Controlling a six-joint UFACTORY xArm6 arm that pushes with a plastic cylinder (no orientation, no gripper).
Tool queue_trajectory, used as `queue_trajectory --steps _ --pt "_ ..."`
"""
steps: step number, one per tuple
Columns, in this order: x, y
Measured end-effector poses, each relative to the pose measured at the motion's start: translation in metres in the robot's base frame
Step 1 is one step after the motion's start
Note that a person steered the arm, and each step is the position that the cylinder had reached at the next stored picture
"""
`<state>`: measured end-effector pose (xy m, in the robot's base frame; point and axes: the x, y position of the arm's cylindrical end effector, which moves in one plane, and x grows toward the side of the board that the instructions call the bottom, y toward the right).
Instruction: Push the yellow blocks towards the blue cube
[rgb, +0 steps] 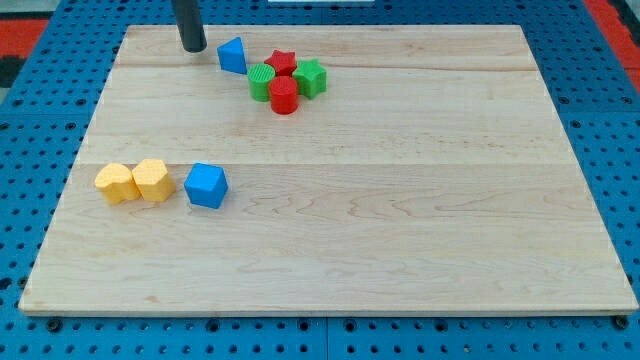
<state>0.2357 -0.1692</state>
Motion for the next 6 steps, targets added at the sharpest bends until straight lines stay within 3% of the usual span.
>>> queue_trajectory --steps 1,2,3,4,6 --pt "0.009 0.055" --pt "0.023 0.062" --pt "0.021 0.029" --pt "0.048 -0.022" --pt "0.167 -0.134"
